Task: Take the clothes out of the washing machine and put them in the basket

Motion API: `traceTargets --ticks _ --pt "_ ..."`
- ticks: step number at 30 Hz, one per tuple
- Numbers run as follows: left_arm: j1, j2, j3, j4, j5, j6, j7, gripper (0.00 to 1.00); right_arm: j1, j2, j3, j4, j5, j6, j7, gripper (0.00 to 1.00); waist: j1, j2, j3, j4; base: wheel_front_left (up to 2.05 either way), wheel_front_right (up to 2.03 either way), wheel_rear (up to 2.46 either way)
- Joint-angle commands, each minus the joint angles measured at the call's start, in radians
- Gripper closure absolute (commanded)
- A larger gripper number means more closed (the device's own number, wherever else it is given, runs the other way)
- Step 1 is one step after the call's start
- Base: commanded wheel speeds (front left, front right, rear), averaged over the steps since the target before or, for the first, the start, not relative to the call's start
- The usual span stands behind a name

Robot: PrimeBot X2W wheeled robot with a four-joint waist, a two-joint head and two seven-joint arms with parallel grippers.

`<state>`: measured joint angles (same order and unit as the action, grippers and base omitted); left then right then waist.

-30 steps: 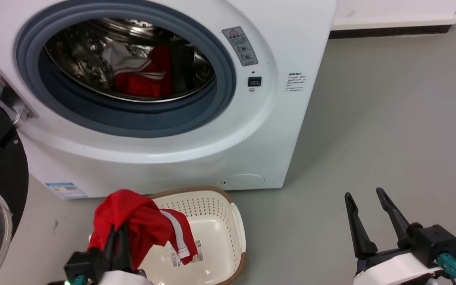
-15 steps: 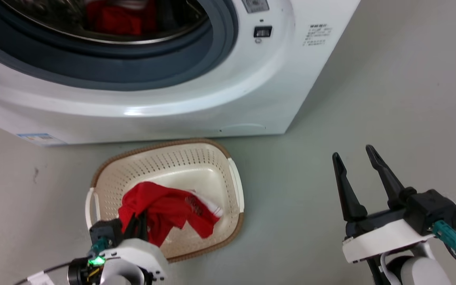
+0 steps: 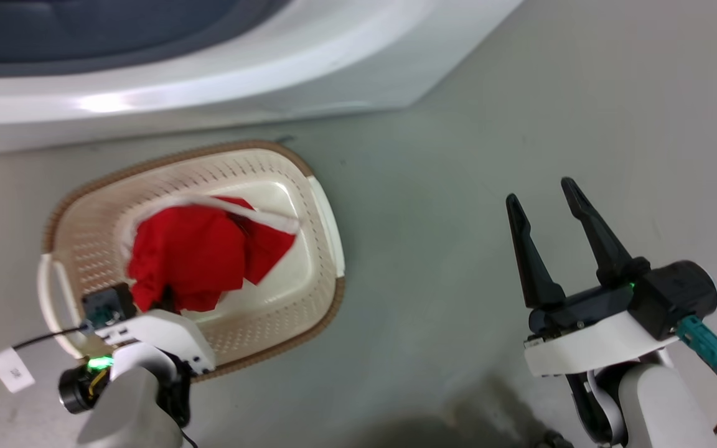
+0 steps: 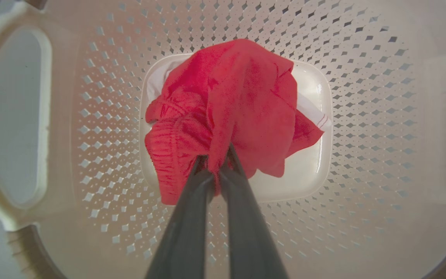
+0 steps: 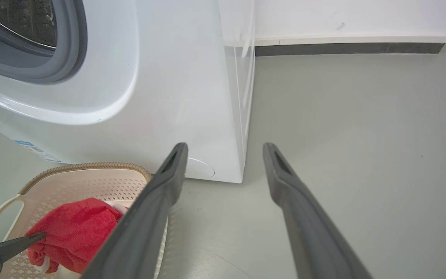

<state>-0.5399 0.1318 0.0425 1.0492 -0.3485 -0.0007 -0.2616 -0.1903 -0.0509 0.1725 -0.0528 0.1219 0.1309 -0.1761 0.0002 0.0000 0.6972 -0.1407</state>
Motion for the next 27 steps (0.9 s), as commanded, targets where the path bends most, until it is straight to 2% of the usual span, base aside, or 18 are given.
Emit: traceTargets --ticks 1,7,14,15,16,22,27 --pt "-0.03 0.013 0.008 0.023 -0.008 -0.004 -0.004 1.0 -0.026 0.001 0.004 -0.003 0.003 0.0 -0.006 0.0 -0.0002 0.0 0.08 -0.045 0.0 0.0 0.0" --pt "-0.116 0.048 0.017 0.151 -0.025 0.0 0.031 1.0 -0.057 0.001 0.019 0.015 0.018 0.0 -0.03 0.0 -0.0002 0.0 0.145 -0.071 0.0 0.0 0.0" --pt "-0.142 0.066 0.011 0.212 -0.031 0.02 0.079 1.0 -0.077 0.001 0.033 0.049 0.032 0.0 -0.049 0.0 -0.0002 0.0 0.141 -0.083 0.0 0.0 0.0" --pt "-0.141 0.066 0.01 0.215 -0.033 0.021 0.085 0.67 -0.077 0.001 0.032 0.055 0.034 0.0 -0.052 0.0 -0.0002 0.0 0.133 -0.082 0.0 0.0 0.0" --pt "-0.139 0.064 0.008 0.218 -0.034 0.025 0.084 0.0 -0.078 0.001 0.03 0.061 0.035 0.0 -0.054 0.0 -0.0002 0.0 0.123 -0.081 0.0 0.0 0.0" --pt "-0.122 0.051 -0.015 0.221 -0.015 0.013 0.037 0.0 -0.064 0.001 0.014 0.081 0.024 0.0 -0.062 0.0 -0.0002 0.0 0.038 -0.069 0.0 0.0 0.0" --pt "-0.084 0.023 -0.024 0.195 -0.01 0.002 0.001 0.0 -0.029 0.001 -0.01 0.101 0.015 0.0 -0.058 0.0 -0.0002 0.0 -0.087 -0.048 0.0 0.0 0.0"
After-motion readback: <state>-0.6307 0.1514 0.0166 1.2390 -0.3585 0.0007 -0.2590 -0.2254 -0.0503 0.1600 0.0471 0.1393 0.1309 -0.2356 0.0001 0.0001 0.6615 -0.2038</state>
